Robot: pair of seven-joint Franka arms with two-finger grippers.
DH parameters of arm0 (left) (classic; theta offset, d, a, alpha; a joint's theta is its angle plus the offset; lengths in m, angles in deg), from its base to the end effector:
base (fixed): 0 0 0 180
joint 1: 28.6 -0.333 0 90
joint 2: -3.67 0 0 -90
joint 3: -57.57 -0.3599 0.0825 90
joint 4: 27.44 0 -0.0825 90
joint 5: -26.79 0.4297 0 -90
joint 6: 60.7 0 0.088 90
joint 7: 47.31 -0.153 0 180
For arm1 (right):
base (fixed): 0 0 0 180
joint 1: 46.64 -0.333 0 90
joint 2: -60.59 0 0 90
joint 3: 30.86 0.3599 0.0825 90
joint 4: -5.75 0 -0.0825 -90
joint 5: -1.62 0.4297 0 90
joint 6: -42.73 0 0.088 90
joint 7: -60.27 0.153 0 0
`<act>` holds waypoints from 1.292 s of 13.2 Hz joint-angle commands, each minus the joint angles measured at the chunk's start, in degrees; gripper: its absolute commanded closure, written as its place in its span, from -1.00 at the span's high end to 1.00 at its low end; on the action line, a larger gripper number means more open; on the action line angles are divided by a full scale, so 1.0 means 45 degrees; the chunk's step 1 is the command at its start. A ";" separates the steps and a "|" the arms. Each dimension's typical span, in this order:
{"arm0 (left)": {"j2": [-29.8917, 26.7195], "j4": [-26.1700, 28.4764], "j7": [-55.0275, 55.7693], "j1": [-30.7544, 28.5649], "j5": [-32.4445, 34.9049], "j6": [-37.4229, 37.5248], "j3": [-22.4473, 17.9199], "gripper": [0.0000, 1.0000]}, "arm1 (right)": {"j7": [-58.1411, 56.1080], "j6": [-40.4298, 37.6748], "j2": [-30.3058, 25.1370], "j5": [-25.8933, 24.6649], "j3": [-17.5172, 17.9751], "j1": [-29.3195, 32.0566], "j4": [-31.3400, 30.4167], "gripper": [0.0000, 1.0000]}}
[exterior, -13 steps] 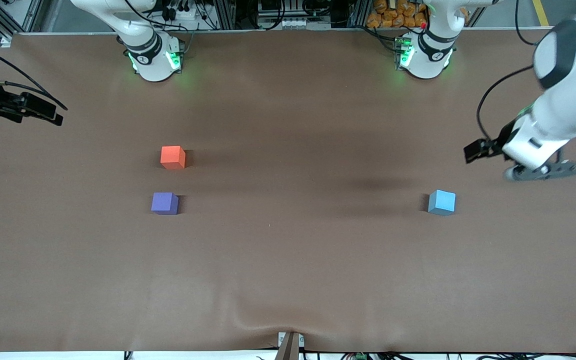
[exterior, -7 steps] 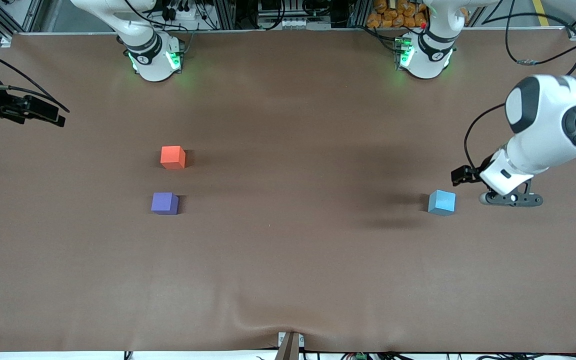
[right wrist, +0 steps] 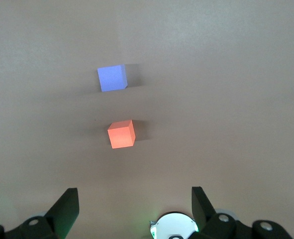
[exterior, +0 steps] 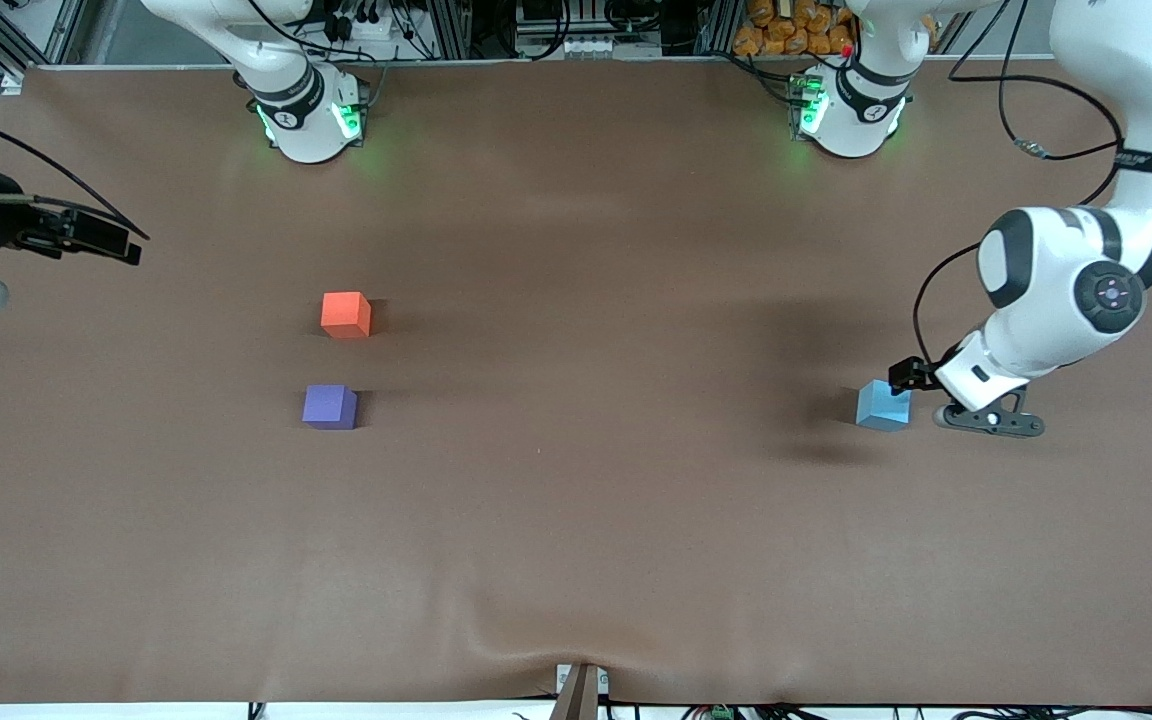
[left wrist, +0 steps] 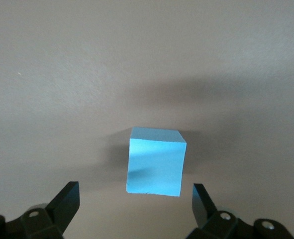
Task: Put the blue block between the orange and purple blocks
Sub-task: 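Reach the left gripper down to the light blue block and grasp it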
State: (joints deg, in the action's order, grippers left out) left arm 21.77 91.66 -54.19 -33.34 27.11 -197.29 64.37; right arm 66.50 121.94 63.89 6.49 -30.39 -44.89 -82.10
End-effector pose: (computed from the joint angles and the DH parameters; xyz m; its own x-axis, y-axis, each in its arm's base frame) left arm 0.6289 -0.0222 0.2377 0.9881 -0.1539 -0.0044 -0.1537 -0.9875 0.0338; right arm 0.5890 0.0009 0.5941 0.9701 -0.1139 -0.2142 -0.1300 -0.9895 -0.0625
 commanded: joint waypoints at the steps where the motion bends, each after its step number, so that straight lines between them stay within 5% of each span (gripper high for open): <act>1: 0.0253 0.0096 -0.0229 -0.0059 0.0105 -0.0564 0.0110 1.00 | -0.0155 -0.0103 0.0163 0.0032 0.0188 0.0294 0.0090 1.00; 17: 0.1778 0.0214 -0.0288 0.0078 0.0105 -0.2070 0.0130 1.00 | -0.0155 -0.0962 0.1239 0.0207 -0.0124 0.0469 0.0071 1.00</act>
State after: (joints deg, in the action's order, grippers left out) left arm 29.39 92.97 -54.60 -33.12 27.11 -205.37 64.77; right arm 66.47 118.82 69.09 6.50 -31.54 -44.32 -82.25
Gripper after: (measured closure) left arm 0.000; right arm 0.000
